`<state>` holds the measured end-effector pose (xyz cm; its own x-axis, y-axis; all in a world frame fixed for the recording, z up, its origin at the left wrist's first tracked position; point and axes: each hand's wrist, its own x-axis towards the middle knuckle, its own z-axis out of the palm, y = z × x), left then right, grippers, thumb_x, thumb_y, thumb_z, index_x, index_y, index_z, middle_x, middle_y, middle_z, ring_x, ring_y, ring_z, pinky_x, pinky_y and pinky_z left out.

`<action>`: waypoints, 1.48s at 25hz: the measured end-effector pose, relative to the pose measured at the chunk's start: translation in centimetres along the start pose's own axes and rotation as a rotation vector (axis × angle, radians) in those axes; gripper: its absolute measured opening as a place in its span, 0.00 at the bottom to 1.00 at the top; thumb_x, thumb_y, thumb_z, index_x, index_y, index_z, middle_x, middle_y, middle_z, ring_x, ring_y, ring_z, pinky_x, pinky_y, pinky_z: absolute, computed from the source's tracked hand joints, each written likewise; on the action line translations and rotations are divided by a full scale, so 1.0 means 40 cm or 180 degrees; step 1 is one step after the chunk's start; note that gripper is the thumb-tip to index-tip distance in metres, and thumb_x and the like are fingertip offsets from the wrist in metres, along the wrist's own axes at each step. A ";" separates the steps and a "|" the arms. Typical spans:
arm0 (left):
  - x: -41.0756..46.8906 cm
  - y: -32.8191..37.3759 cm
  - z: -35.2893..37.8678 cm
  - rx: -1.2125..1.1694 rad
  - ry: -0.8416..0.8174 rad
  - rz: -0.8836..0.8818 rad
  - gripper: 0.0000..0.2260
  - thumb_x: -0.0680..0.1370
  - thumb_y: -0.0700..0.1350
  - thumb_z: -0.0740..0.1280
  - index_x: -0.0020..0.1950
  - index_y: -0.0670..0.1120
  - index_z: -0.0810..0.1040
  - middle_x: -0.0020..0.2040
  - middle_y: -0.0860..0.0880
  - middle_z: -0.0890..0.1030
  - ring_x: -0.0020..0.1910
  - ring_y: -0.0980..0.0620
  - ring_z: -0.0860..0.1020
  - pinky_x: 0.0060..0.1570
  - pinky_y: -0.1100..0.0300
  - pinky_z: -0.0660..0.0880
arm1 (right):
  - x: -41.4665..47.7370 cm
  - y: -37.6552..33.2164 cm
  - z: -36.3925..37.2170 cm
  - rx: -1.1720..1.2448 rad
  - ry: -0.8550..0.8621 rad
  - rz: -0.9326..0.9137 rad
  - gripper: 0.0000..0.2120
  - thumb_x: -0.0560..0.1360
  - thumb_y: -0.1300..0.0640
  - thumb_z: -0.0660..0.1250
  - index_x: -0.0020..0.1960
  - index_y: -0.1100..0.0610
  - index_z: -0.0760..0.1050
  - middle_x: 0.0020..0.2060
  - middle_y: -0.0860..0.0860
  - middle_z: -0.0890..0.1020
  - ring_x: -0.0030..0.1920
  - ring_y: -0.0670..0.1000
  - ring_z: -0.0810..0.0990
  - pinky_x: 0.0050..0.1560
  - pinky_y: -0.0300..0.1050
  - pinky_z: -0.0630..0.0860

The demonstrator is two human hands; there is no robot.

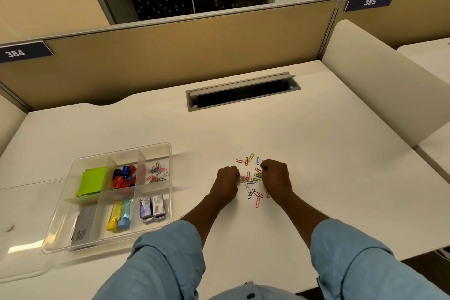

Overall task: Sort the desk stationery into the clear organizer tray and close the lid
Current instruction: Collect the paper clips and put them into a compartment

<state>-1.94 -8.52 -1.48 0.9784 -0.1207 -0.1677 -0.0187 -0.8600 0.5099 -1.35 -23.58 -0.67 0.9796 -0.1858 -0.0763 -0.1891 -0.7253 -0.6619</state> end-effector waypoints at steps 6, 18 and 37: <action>0.005 -0.002 -0.090 -0.0899 0.0440 -0.0471 0.05 0.76 0.34 0.62 0.44 0.39 0.77 0.45 0.43 0.81 0.40 0.53 0.72 0.33 0.70 0.64 | 0.010 -0.095 0.029 0.0594 0.0245 0.0176 0.08 0.72 0.68 0.67 0.48 0.64 0.83 0.47 0.58 0.85 0.50 0.55 0.83 0.56 0.43 0.77; -0.064 -0.185 -0.296 -0.1994 0.1120 -0.0637 0.05 0.75 0.38 0.65 0.40 0.39 0.78 0.35 0.48 0.76 0.35 0.51 0.71 0.35 0.62 0.66 | -0.060 -0.405 0.171 0.3013 -0.0622 0.0792 0.08 0.71 0.72 0.67 0.49 0.66 0.81 0.46 0.59 0.83 0.44 0.56 0.83 0.50 0.48 0.81; -0.091 -0.456 -0.448 -0.1433 0.1215 -0.1029 0.03 0.74 0.39 0.69 0.41 0.40 0.80 0.42 0.42 0.83 0.39 0.51 0.76 0.42 0.62 0.67 | -0.092 -0.594 0.365 0.0883 -0.0769 -0.0308 0.08 0.74 0.67 0.65 0.49 0.62 0.81 0.47 0.57 0.84 0.47 0.54 0.82 0.42 0.41 0.78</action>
<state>-1.47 16.48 4.95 0.9261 0.3630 -0.1032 0.2940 -0.5227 0.8002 0.54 4.01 4.46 0.9860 0.0605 -0.1553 -0.1019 -0.5186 -0.8489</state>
